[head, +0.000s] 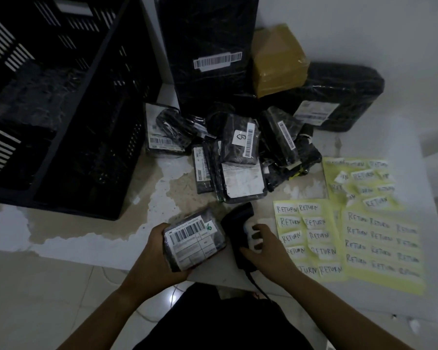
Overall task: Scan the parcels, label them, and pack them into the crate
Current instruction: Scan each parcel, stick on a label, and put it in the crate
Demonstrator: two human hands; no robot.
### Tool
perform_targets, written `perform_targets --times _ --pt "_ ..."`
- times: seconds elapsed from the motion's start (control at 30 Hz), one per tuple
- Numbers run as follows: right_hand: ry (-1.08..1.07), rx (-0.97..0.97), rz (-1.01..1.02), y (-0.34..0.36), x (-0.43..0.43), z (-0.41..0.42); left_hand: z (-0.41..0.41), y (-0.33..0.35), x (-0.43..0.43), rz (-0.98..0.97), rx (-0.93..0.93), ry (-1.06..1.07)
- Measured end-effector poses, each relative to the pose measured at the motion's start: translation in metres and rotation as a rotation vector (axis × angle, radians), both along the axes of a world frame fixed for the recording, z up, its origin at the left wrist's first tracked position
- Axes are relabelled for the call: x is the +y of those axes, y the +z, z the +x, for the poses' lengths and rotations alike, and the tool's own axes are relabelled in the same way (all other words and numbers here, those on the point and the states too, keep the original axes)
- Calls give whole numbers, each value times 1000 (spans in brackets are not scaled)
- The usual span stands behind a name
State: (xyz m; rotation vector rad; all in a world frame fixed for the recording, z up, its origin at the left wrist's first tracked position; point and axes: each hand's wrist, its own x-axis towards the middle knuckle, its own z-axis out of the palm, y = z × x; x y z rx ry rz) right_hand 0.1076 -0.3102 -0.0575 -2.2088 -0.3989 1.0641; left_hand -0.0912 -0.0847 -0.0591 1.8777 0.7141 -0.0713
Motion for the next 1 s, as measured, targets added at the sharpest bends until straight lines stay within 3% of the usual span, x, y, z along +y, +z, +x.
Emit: perform_targets --times 0.27,0.5,0.77,1.0 --pt "-90 -20 -4 24 -88 42 -5 21 -15 -23 -21 77" --pt "-245 -285 -74 16 -114 118 14 56 -45 3 -77 73" --pt "-135 -400 -173 -12 -91 167 7 48 -34 25 -38 289" --pt "-41 -515 -272 -22 -93 167 15 26 -12 29 81 126"
